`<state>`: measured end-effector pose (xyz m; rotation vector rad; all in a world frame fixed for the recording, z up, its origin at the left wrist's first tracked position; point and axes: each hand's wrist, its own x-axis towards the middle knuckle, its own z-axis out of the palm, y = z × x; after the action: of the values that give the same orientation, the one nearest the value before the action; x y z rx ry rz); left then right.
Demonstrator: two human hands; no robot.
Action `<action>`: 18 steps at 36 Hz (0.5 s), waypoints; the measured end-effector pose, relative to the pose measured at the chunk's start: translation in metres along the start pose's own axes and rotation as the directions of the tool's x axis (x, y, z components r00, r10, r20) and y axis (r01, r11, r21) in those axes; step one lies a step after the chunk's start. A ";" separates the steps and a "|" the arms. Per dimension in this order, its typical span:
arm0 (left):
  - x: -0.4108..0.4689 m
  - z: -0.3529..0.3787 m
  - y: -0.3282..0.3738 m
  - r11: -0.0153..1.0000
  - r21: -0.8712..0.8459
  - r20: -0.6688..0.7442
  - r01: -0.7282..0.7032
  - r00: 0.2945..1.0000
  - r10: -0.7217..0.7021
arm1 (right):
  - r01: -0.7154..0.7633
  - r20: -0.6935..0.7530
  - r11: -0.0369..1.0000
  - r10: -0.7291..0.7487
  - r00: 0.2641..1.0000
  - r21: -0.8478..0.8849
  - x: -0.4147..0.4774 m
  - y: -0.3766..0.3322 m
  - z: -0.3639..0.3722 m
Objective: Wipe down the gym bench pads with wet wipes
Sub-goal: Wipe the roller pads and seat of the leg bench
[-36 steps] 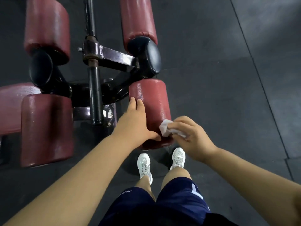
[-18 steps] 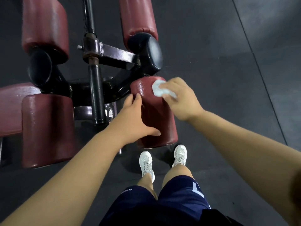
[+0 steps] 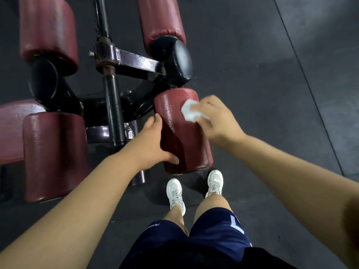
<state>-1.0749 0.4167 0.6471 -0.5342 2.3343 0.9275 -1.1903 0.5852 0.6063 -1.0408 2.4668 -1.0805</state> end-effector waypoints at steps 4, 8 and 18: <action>-0.008 0.007 0.014 0.996 0.079 -0.024 -0.047 0.999 0.049 | -0.142 -0.016 0.989 0.143 0.990 0.050 0.039 0.003 -0.002; -0.012 0.015 0.032 0.990 0.110 -0.063 -0.086 0.994 0.093 | -0.149 -0.022 0.988 0.150 0.988 0.044 0.029 0.000 -0.001; -0.015 0.009 0.011 0.987 0.154 -0.014 -0.045 0.999 0.047 | -0.030 0.097 0.994 0.020 0.995 0.107 -0.090 0.000 -0.004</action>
<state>-1.0666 0.4327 0.6569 -0.4282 2.4185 0.7576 -1.1276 0.6502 0.6045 -1.0020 2.3129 -1.1165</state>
